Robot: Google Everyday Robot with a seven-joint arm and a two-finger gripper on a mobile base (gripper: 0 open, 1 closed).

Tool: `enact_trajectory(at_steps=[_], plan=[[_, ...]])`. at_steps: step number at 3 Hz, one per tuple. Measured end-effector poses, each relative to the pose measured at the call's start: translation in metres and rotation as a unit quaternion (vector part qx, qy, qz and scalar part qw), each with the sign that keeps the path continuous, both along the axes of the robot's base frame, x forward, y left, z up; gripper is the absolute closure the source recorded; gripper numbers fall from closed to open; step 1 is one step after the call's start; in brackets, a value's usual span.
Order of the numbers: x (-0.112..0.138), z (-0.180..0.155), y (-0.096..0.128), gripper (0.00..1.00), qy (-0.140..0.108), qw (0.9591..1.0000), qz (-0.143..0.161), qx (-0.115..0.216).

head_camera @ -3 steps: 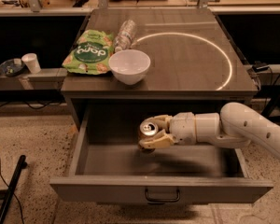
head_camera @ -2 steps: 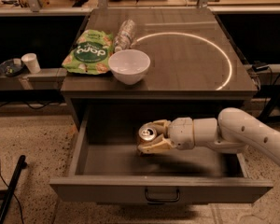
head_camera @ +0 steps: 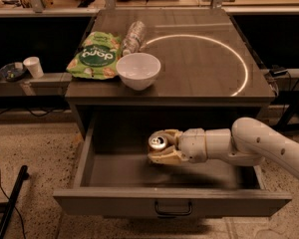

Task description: Place orange can into top drawer

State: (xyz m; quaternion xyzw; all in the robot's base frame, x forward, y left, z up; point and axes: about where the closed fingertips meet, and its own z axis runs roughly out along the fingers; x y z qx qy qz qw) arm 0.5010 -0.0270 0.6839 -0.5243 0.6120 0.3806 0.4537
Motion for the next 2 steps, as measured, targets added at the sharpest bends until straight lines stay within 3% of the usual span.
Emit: enact_trajectory(at_steps=[1, 2], plan=[[0.0000, 0.0000, 0.0001, 0.07, 0.000, 1.0000, 0.000, 0.000], [0.0000, 0.0000, 0.0001, 0.00, 0.000, 1.0000, 0.000, 0.000]])
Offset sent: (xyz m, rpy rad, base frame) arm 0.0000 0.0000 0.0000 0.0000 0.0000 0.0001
